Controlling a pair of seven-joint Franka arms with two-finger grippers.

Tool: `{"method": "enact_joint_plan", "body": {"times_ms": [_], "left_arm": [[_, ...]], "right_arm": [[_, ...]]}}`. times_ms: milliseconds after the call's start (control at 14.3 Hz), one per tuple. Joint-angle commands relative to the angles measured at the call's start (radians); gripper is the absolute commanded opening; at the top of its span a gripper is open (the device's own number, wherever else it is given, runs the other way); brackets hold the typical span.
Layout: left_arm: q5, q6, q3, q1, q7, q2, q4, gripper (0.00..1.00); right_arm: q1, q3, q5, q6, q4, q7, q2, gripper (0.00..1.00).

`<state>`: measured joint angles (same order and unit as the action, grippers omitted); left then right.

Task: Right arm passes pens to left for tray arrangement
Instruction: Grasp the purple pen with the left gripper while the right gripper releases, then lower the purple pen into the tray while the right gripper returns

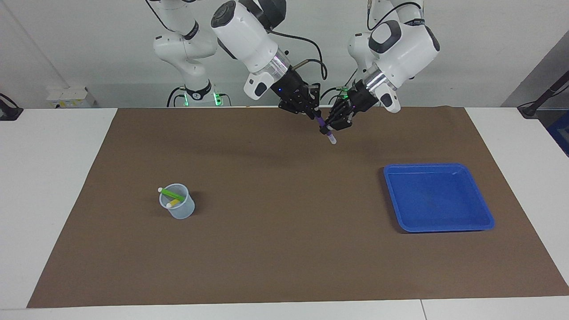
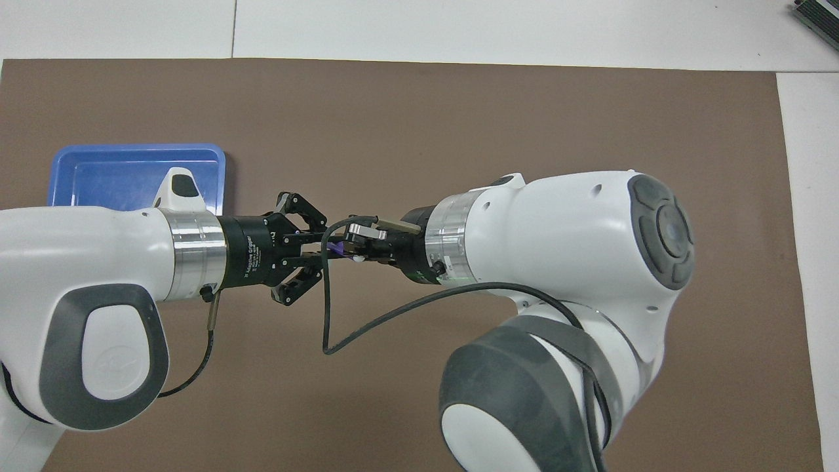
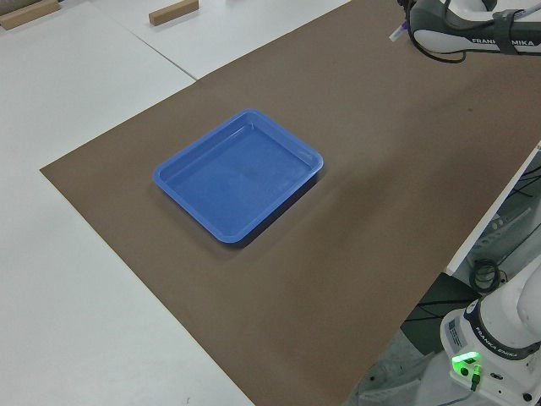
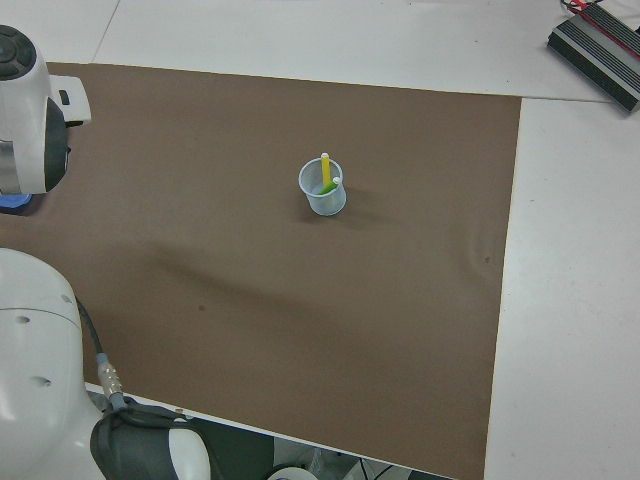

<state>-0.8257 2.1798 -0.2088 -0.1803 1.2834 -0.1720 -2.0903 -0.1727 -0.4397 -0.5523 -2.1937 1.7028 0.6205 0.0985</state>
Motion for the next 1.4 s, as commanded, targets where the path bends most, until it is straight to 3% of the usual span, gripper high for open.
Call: {"method": "enact_joint_plan", "body": {"times_ms": [0, 70, 280, 350, 630, 840, 1050, 1190, 1331], "left_arm": [[-0.010, -0.029, 0.017, 0.002, -0.024, -0.027, -0.025, 0.00], [-0.010, -0.046, 0.019, 0.022, -0.036, -0.029, -0.025, 0.00], [-0.004, -0.158, 0.019, 0.125, -0.133, -0.033, -0.013, 0.00], [-0.004, -0.175, 0.019, 0.142, -0.148, -0.035, -0.011, 0.00], [0.092, -0.231, 0.019, 0.188, -0.251, -0.049, -0.020, 0.00], [0.204, -0.279, 0.019, 0.191, -0.414, -0.079, -0.063, 0.00], [0.339, -0.235, 0.019, 0.209, -0.611, -0.118, -0.148, 0.00], [0.411, -0.232, 0.019, 0.274, -0.732, -0.104, -0.160, 0.00], [0.421, -0.168, 0.017, 0.385, -0.982, -0.063, -0.189, 0.00]], "right_arm": [[0.010, -0.005, -0.025, -0.008, 0.001, 0.011, 0.001, 0.00], [0.012, -0.005, -0.025, -0.003, 0.001, 0.011, 0.001, 0.00], [0.018, -0.005, -0.023, 0.002, 0.001, 0.010, -0.002, 0.82], [0.018, -0.005, -0.023, 0.003, 0.003, 0.008, -0.002, 1.00], [0.032, -0.001, 0.000, 0.044, 0.003, -0.027, -0.006, 1.00], [0.077, 0.001, 0.066, 0.118, 0.001, -0.209, -0.008, 1.00], [0.119, 0.004, 0.170, 0.170, 0.000, -0.407, -0.008, 1.00], [0.136, 0.006, 0.250, 0.190, 0.000, -0.531, -0.008, 1.00], [0.163, 0.007, 0.326, 0.193, 0.001, -0.678, -0.008, 1.00]]}}
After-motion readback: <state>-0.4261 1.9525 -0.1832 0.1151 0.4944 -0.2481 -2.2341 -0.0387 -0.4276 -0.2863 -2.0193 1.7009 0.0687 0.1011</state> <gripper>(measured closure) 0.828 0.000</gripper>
